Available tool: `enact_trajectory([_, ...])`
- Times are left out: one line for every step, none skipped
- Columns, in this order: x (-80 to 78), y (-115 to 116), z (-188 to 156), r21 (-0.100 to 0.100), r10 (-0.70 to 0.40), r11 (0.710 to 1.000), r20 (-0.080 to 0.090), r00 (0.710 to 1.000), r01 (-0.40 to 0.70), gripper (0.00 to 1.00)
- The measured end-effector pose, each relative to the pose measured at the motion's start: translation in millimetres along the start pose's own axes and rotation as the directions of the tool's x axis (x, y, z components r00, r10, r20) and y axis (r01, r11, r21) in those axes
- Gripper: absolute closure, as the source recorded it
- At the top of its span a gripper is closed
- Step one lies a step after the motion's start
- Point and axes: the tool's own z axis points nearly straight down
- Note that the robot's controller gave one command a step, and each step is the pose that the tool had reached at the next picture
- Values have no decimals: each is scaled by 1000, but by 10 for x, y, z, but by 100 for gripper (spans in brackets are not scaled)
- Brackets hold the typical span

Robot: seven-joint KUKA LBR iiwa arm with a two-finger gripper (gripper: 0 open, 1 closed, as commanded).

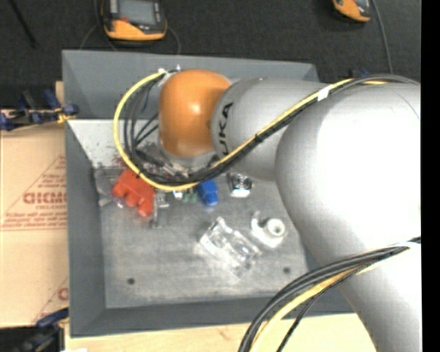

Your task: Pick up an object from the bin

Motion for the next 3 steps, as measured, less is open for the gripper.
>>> enact_trajectory([46,275,-52,1,333,943,1,943,-333,0])
enact_trajectory([-48,527,-23,3,259,966,1,966,-259,0])
enact_trajectory([-46,522,-23,3,260,966,1,966,-260,100])
